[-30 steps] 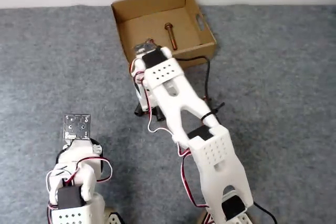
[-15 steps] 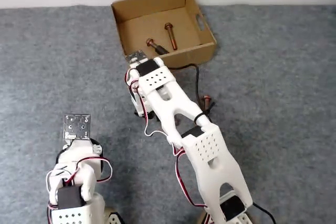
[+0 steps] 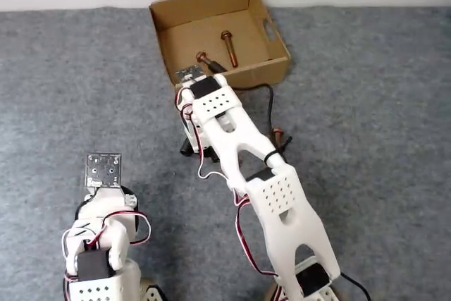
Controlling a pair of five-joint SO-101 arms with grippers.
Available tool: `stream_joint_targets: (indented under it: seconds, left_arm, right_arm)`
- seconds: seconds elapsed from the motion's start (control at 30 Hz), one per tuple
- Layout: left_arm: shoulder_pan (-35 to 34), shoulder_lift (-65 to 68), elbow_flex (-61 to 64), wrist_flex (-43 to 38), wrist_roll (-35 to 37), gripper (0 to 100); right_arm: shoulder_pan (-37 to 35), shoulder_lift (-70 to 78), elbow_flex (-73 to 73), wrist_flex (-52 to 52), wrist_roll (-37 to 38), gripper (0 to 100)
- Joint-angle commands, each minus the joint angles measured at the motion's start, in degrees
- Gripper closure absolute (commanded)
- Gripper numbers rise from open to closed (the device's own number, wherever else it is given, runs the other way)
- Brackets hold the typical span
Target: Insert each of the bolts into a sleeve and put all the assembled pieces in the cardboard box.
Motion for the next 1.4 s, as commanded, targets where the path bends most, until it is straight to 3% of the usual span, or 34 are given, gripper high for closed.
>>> stream_joint_targets:
  seconds: [0.0,0.27,0.47,0.8,1.2,1.37]
  left_arm:
    - [-0.18,-0.35,-0.22,-0.70,0.00,99]
    - [-0.09,-0.35,-0.22,-0.70,0.00,99]
    - [-0.09,-0.35,-0.22,-0.62,0.00,99]
    - [-0.09,-0.35,-0.22,-0.53,0.00,99]
    - [-0.09,-0.35,-6.02,0.62,-0.18,99]
    - [-0.09,-0.26,-13.05,3.34,-0.18,99]
  right_arm:
    - [-0.75,-0.75,-9.85,7.96,-3.96,99.1]
    - [-1.36,-11.82,-12.31,9.10,-5.80,99.1]
    - [-1.80,-31.25,4.48,9.10,-6.33,99.1]
    - [-1.54,-62.37,33.23,8.84,-15.12,99.1]
    - [15.34,-93.14,61.45,7.87,-16.18,99.1]
    - [21.49,-106.07,74.37,2.24,-16.18,99.1]
